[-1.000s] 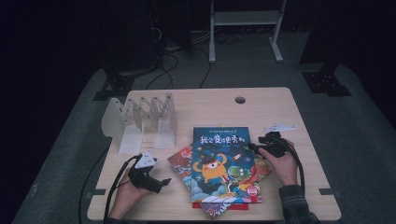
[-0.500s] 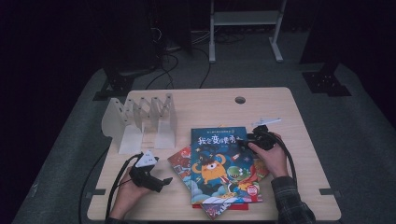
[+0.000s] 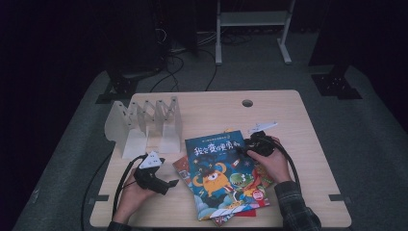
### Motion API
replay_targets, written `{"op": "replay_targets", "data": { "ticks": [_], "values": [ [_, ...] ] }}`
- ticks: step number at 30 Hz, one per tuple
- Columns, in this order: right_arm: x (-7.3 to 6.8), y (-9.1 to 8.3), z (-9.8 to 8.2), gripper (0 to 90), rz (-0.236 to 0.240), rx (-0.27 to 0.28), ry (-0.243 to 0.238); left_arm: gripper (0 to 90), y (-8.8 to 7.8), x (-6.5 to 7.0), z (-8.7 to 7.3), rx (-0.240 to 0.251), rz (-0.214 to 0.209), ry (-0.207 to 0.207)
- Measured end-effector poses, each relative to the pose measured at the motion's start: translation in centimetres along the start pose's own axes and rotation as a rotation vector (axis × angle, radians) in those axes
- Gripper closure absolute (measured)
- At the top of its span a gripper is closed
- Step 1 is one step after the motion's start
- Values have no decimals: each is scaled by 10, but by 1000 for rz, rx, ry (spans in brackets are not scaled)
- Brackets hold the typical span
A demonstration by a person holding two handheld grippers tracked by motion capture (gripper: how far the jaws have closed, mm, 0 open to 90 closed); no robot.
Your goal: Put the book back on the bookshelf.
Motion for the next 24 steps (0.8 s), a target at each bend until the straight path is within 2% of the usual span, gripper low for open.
{"op": "replay_targets", "data": {
  "ticks": [4,14,19,24],
  "values": [
    [-5,7,4,413,33,-14,-34,0,2,-4,5,3,4,5],
    [-17,21,12,418,85,-33,-77,0,13,-11,15,-8,5,18],
    [-23,29,19,418,104,-54,-107,0,18,-15,20,-6,7,13],
    [-31,39,23,419,146,-54,-122,0,22,-18,22,-14,-4,1]
  ]
}}
Point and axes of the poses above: each handheld gripper's, and its own axes: y roughly forward along the jaws, z roughly out of its top, x roughly to its right, the point moved 1 cm from there along y, roughly forward along the jaws, and after that the axes turned 15 degrees about z, right-handed, at the moved point
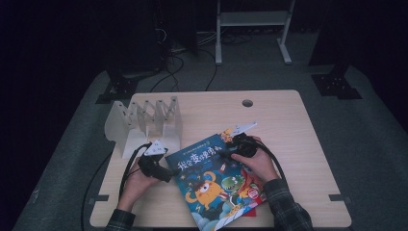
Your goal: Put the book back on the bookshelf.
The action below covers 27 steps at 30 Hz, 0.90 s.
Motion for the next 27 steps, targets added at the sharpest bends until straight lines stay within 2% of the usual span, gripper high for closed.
{"op": "replay_targets", "data": {
  "ticks": [4,9,10,14,19,20,27],
  "values": [
    [-5,7,3,418,38,3,-1,0,5,0,-2,-23,-25,-2],
    [-7,6,3,403,17,-3,-16,0,4,2,-3,-39,-60,-11],
    [-7,3,2,399,-1,-7,-24,0,3,3,-5,-46,-74,-16],
    [-9,-11,-3,398,-17,26,-19,0,-1,4,-7,-60,-97,-24],
    [-13,-28,-12,384,-33,46,-13,0,-4,4,-10,-61,-88,-28],
    [-15,-38,-20,370,-50,57,-8,0,-5,4,-12,-60,-90,-37],
    [-26,-71,-53,352,-83,92,24,0,-5,3,-13,-54,-92,-48]
  ]
}}
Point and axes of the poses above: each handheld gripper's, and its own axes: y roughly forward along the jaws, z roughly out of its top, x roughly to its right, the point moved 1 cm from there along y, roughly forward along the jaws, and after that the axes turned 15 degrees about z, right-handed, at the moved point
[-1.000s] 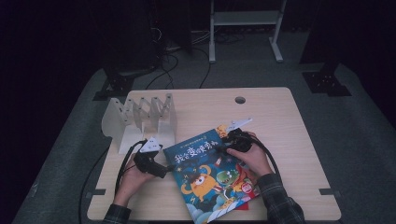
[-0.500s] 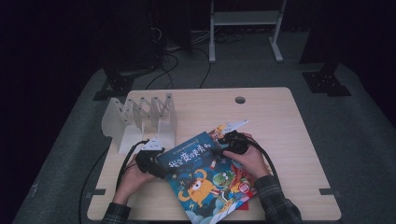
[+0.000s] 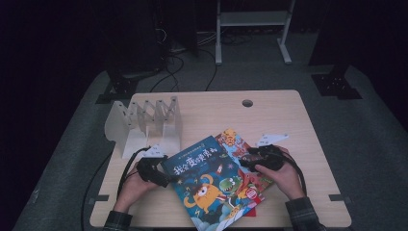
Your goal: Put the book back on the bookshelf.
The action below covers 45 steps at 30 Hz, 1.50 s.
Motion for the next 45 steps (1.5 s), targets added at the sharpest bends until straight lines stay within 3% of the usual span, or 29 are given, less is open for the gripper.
{"op": "replay_targets", "data": {
  "ticks": [12,18,26,30,32,39,45],
  "values": [
    [-25,-48,-52,329,-40,5,12,0,0,0,0,-3,0,1],
    [-43,-56,-71,323,-30,3,18,0,0,0,0,-4,0,-1],
    [-61,-54,-88,312,-11,-8,16,0,0,0,0,-3,3,-4],
    [-62,-51,-89,313,-29,-14,14,0,-1,1,-1,-8,-1,-2],
    [-59,-51,-87,323,-56,-15,10,0,-2,2,-2,-10,-12,-7],
    [-47,-51,-83,327,-83,-14,21,0,-2,4,-1,-11,-30,9],
    [-28,-51,-74,334,-135,-26,29,0,1,12,3,-16,-60,38]
  ]
}}
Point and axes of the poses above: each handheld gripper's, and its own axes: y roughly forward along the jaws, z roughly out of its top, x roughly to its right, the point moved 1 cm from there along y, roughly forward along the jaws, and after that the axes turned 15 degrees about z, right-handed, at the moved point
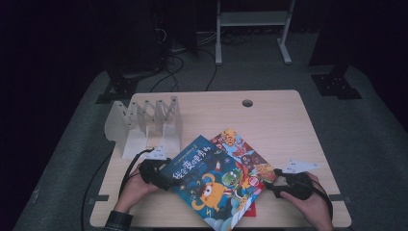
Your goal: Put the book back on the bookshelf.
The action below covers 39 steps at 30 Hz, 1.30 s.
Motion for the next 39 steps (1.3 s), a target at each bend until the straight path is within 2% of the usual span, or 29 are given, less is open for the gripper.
{"op": "replay_targets", "data": {
  "ticks": [3,4,12,13,16,17,22,27,29,32,33,36,39],
  "values": [
    [6,1,3,332,-9,-3,5,0,0,2,1,-1,-4,13],
    [13,3,6,334,-22,-3,14,0,1,4,3,-4,-6,26],
    [35,11,20,328,-61,-10,38,0,2,10,6,-6,-16,58],
    [41,13,25,327,-77,-22,35,0,2,11,7,-7,-17,67],
    [46,16,29,329,-87,-27,36,0,2,12,8,-7,-20,70],
    [52,19,33,330,-104,-31,46,0,2,13,8,-7,-21,71],
    [68,28,44,349,-128,-27,64,0,3,15,9,-3,-33,76],
    [80,36,53,371,-147,-26,80,0,3,15,9,-2,-35,78],
    [80,36,55,375,-147,-21,77,0,2,14,9,0,-44,56],
    [74,30,56,460,-133,-8,76,0,1,14,8,-1,-41,50],
    [71,27,56,506,-131,-2,70,0,0,12,8,3,-34,33],
    [61,18,51,621,-101,15,76,0,-4,9,8,10,-18,19],
    [50,10,42,727,-34,18,78,0,-8,6,6,19,-1,3]
  ]
}}
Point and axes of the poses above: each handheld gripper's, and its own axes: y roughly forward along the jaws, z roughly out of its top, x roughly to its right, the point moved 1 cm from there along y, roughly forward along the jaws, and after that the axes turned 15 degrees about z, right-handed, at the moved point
